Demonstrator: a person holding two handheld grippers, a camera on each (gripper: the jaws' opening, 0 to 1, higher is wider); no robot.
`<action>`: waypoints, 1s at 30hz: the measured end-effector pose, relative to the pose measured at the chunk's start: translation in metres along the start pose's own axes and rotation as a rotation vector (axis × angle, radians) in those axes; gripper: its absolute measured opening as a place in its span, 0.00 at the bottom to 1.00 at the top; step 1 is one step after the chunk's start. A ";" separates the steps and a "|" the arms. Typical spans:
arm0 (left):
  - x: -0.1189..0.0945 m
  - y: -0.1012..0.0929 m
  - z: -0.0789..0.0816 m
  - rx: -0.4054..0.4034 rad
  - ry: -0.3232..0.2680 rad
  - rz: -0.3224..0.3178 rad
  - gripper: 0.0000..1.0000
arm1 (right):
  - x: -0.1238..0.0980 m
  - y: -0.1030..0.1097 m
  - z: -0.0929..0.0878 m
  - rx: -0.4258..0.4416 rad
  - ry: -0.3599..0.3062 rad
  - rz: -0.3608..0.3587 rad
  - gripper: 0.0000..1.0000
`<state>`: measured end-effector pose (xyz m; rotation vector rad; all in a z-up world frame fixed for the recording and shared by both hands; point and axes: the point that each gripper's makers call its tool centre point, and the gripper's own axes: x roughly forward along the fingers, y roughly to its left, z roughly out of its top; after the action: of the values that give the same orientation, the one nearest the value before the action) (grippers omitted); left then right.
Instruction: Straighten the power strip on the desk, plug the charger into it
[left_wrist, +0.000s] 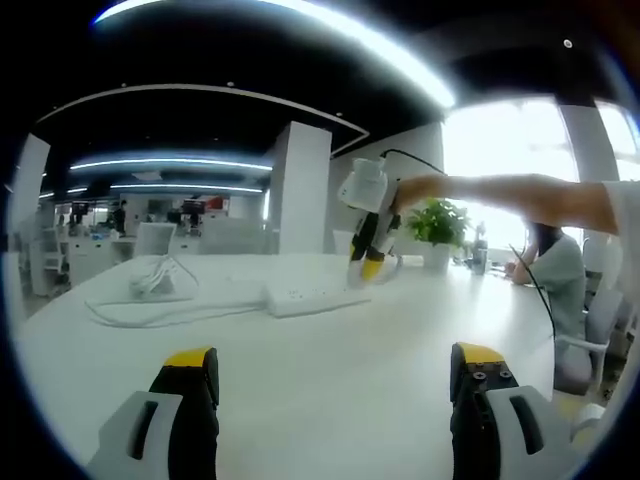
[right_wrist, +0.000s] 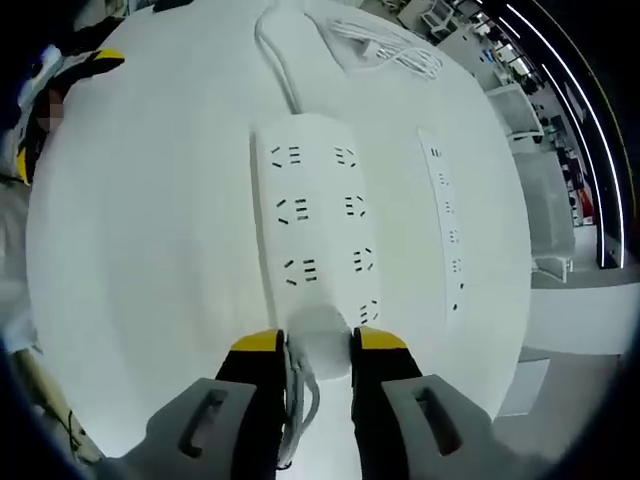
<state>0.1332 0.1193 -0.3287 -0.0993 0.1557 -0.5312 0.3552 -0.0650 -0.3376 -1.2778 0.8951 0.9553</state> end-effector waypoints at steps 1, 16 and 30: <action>-0.002 -0.001 0.000 0.005 0.001 -0.002 0.99 | -0.001 0.000 0.000 0.003 0.024 -0.011 0.22; -0.019 0.012 0.008 0.027 -0.003 0.048 0.99 | -0.005 0.001 -0.003 -0.068 -0.010 -0.032 0.25; -0.023 0.013 0.005 0.019 -0.004 0.053 0.99 | -0.006 0.003 0.001 0.008 -0.120 -0.029 0.30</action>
<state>0.1209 0.1425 -0.3230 -0.0780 0.1486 -0.4794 0.3505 -0.0648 -0.3335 -1.2106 0.7847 0.9936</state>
